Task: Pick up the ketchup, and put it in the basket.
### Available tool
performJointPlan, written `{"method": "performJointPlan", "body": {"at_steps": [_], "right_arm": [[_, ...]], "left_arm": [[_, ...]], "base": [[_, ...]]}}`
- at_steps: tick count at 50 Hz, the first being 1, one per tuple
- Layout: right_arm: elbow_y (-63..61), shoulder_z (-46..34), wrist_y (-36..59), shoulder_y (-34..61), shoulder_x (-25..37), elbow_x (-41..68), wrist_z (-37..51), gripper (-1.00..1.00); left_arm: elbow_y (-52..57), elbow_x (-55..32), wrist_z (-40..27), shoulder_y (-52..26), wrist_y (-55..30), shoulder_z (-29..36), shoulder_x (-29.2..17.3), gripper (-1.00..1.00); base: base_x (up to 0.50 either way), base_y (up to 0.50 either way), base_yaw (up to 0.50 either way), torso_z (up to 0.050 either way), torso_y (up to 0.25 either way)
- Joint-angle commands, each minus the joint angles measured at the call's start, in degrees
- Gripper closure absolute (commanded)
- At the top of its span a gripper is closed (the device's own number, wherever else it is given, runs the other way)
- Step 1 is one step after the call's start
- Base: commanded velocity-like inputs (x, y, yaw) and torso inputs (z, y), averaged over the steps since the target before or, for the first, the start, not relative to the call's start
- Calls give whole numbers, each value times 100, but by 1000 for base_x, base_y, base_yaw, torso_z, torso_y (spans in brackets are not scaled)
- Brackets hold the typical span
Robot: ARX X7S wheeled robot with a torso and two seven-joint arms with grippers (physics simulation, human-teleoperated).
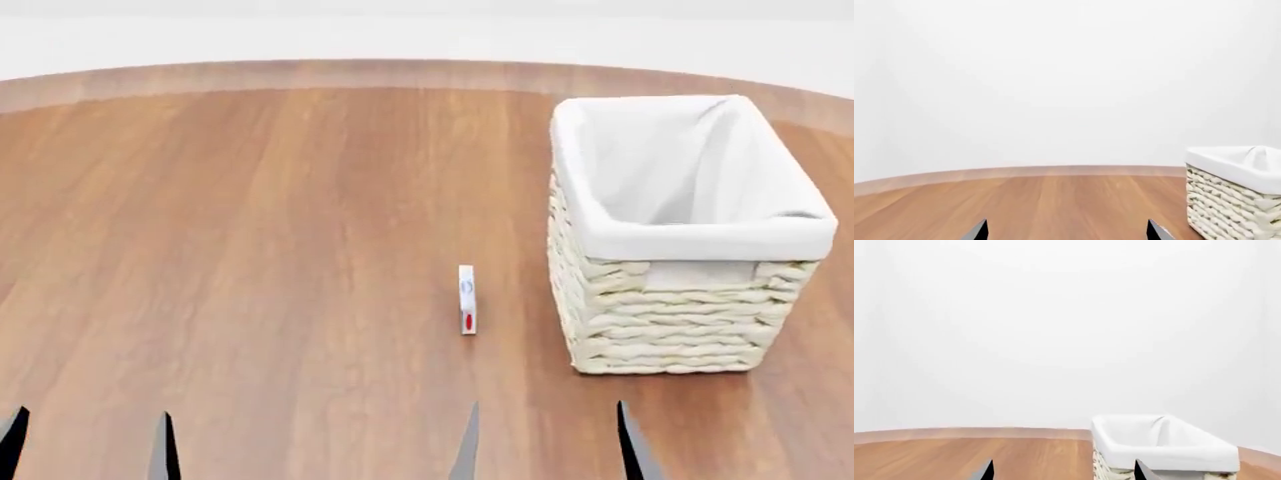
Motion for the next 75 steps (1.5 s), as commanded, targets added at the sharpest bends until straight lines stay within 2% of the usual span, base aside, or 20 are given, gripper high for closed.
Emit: {"method": "performJointPlan", "body": {"at_steps": [1, 17, 33, 59, 75], "right_arm": [[25, 112, 4, 21, -60, -92, -20, -100], [192, -35, 113, 106, 2, -88, 4, -100], [111, -172, -52, 80, 125, -26, -56, -100], [152, -245, -108, 95, 208, 2, 56, -100], [203, -315, -150, 102, 248, 36, 100, -100]], "left_arm": [[-57, 89, 48, 4, 91, -84, 71, -100], [-129, 55, 22, -33, 115, 4, -2, -100], [-187, 49, -46, -79, 122, 70, -56, -100], [-216, 9, -128, -81, 124, 171, -150, -100], [-113, -391, 61, -39, -50, 223, -300, -100]], "base": [[500, 0, 0, 0, 0], [494, 0, 0, 0, 1], [0, 0, 16, 0, 0], [0, 0, 500, 0, 0], [0, 0, 0, 0, 0]]}}
